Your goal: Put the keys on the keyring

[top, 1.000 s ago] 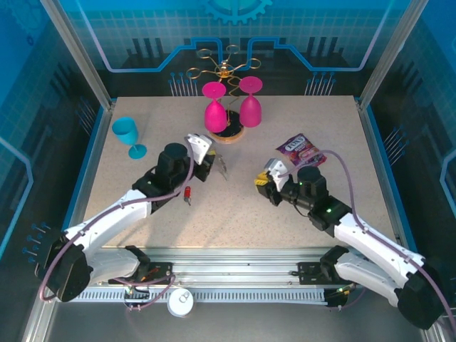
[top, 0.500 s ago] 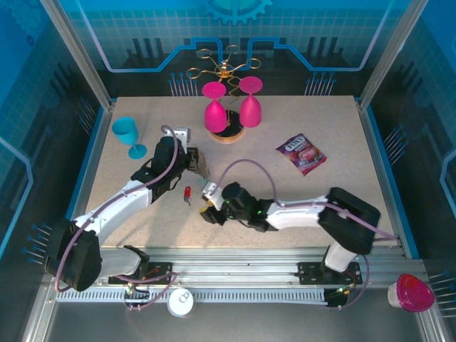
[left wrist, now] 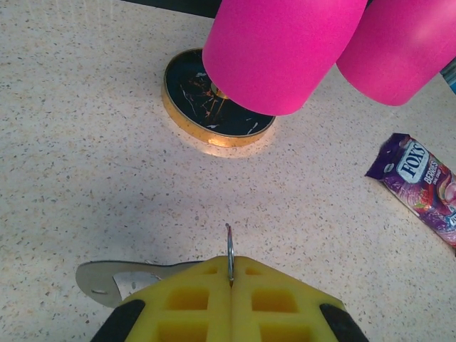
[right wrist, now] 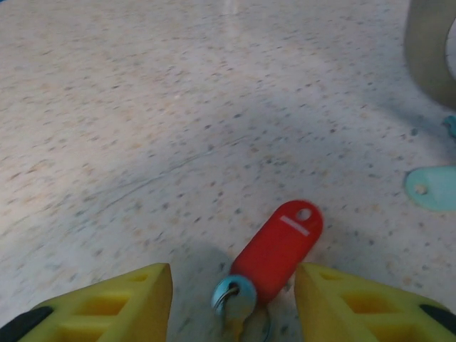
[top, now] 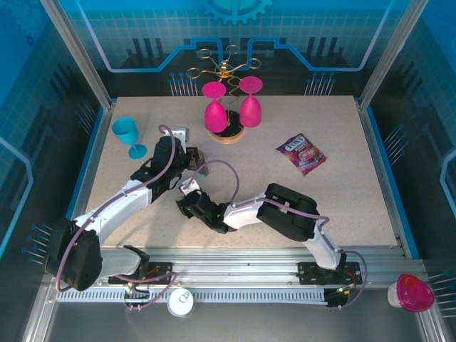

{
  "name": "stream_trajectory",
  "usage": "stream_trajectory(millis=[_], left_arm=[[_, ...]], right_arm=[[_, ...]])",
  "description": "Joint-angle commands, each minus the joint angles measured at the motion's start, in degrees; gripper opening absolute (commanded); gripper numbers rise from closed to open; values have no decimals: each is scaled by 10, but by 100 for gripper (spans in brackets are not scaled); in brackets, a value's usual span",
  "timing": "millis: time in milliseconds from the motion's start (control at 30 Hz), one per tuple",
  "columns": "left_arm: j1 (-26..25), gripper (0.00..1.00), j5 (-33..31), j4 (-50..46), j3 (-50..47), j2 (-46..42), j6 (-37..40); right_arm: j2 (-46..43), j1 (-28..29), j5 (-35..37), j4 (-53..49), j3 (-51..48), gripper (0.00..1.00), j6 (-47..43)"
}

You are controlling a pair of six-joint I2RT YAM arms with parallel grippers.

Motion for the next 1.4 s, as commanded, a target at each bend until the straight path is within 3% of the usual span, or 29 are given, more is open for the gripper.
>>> stream_trajectory(millis=[0, 100, 233, 367, 467, 667, 833, 933, 1033, 1233, 1367], left_arm=[[6, 0, 20, 7, 3, -10, 8], [5, 0, 13, 9, 1, -14, 6], [5, 0, 14, 17, -5, -21, 10], [5, 0, 28, 35, -14, -27, 22], [5, 0, 51, 48, -18, -30, 39], [-1, 0, 109, 47, -19, -33, 98], [-10, 0, 139, 62, -35, -44, 134], [-19, 0, 152, 68, -42, -51, 159], [-33, 0, 155, 75, -47, -57, 192], [-64, 0, 133, 79, -52, -56, 258], [-75, 0, 135, 94, -57, -54, 271]], right_arm=[[31, 3, 76, -57, 45, 50, 38], [46, 4, 78, -75, 56, 45, 38], [34, 5, 76, -70, 30, 24, 29], [-26, 8, 68, -54, -37, 8, -2], [-94, 1, 34, -42, -126, 0, 22], [-242, -47, -87, -102, -296, 0, 135], [-336, -99, -177, -208, -348, 0, 160], [-371, -154, -267, -281, -340, 20, 148], [-413, -200, -299, -364, -318, 38, 112], [-487, -262, -290, -480, -301, 49, 113], [-508, -265, -303, -467, -319, 48, 151]])
